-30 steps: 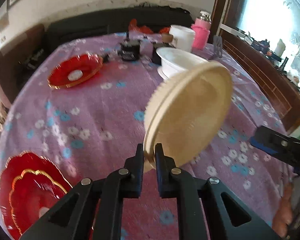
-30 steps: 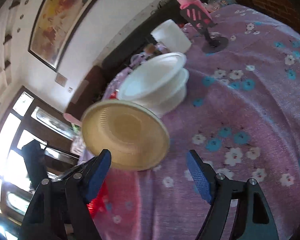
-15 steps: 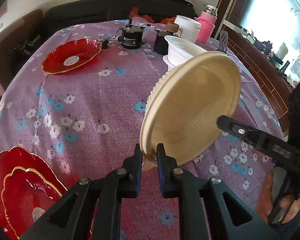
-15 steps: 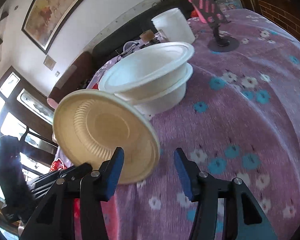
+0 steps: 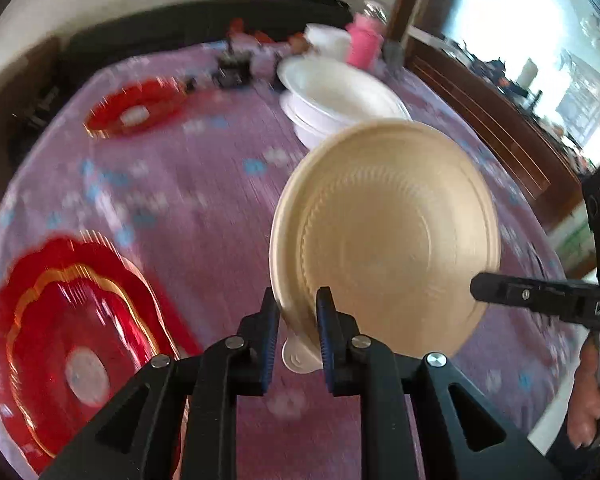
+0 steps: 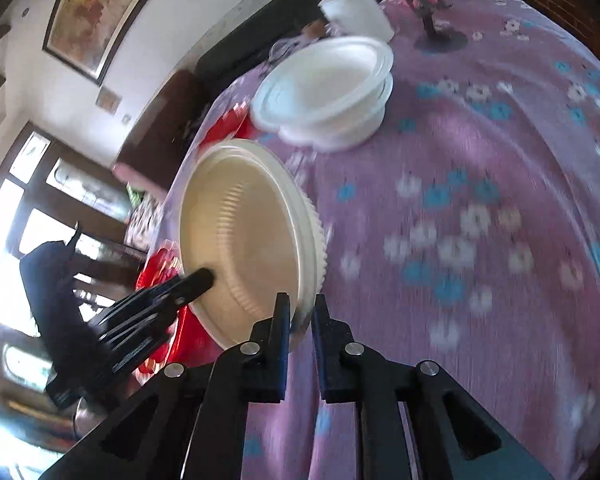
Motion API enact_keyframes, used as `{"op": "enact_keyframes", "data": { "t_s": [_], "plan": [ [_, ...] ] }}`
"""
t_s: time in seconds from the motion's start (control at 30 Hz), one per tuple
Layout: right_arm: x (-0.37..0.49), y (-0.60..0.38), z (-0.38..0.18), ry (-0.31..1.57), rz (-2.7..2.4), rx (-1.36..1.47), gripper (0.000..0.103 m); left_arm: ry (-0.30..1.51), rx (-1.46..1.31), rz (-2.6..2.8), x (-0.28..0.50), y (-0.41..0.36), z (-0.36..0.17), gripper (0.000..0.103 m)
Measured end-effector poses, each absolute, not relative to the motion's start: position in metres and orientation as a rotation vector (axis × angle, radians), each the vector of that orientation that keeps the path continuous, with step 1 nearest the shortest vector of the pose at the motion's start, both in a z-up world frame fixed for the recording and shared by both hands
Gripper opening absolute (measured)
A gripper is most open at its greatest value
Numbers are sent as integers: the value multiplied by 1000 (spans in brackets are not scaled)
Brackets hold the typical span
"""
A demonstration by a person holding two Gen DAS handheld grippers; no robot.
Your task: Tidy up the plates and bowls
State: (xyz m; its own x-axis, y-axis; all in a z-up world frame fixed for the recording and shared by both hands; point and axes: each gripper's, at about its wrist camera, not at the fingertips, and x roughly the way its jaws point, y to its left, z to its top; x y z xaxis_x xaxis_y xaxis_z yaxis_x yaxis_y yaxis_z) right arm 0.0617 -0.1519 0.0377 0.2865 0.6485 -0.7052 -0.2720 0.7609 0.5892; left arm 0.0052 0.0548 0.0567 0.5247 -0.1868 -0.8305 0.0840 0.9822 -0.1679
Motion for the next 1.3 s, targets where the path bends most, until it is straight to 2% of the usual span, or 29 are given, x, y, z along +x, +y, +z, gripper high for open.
{"op": "enact_keyframes", "data": {
  "t_s": [0.07, 0.1, 0.17, 0.2, 0.23, 0.27, 0.37, 0.5, 0.63, 0.83, 0.97, 1.07, 1.13, 1.3],
  "plan": [
    [51, -155, 33, 1130, 624, 379, 13, 1017, -90, -162, -2, 48, 50, 19],
    [48, -155, 32, 1117, 621, 371, 14, 1011, -76, -166, -3, 45, 49, 23],
    [44, -156, 35, 1068, 593, 340, 16, 992, -68, -159, -4, 42, 47, 41],
    [39, -156, 36, 1047, 558, 309, 19, 982, -65, -141, -6, 42, 48, 56],
    [35, -156, 39, 1017, 525, 284, 20, 968, -60, -133, -7, 42, 50, 66],
    [30, -160, 43, 977, 503, 271, 23, 946, -53, -125, -10, 42, 52, 67],
    [18, -171, 48, 884, 493, 279, 23, 909, -46, -110, -15, 43, 57, 68],
    [21, -175, 48, 861, 504, 319, 23, 919, -54, -119, -15, 41, 54, 68],
    [37, -182, 74, 827, 507, 349, 23, 912, -71, -120, -15, 44, 62, 68],
    [115, -188, 91, 874, 498, 471, 23, 985, -207, -177, 23, 65, 88, 68],
    [170, -185, 84, 909, 456, 515, 23, 954, -193, -103, 69, 76, 112, 68],
    [200, -185, 72, 927, 425, 554, 23, 966, -230, -89, 107, 83, 115, 57],
    [215, -184, 64, 953, 403, 560, 23, 992, -238, -81, 133, 84, 110, 40],
    [212, -182, 59, 944, 407, 559, 23, 1048, -298, -84, 190, 90, 90, 38]
  ]
}}
